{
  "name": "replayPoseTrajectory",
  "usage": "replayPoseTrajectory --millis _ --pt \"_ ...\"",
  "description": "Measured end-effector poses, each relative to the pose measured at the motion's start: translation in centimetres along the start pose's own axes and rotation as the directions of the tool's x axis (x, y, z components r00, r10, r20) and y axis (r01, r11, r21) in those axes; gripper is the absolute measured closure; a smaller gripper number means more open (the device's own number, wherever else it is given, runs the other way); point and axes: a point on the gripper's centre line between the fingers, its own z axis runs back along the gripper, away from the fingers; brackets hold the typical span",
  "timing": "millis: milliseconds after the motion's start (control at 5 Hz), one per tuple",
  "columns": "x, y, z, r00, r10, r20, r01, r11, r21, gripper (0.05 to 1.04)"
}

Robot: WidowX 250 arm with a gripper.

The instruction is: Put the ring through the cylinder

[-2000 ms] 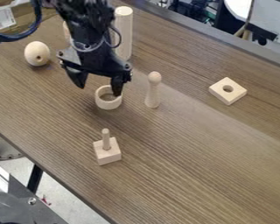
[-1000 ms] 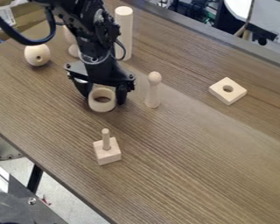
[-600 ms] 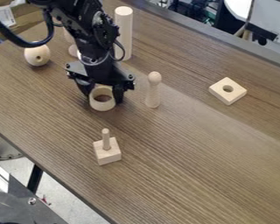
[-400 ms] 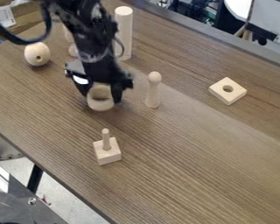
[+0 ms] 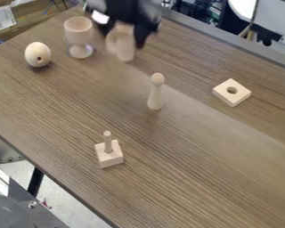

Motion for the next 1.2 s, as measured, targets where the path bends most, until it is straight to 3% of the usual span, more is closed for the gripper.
replayPoseTrajectory --millis 200,400,1000,1200 --pt "4.1 -0.7 1.3 0.998 -0.037 0.05 0.038 0.999 -0.017 0.312" --pt "5.8 -0.9 1.1 0.996 -0.046 0.074 0.05 0.998 -0.048 0.312" --pt "4.8 4.5 -1.7 0.997 0.058 0.059 -0.056 0.998 -0.029 0.312" --pt "5.1 5.5 -2.1 0.993 0.084 0.082 -0.081 0.996 -0.036 0.312"
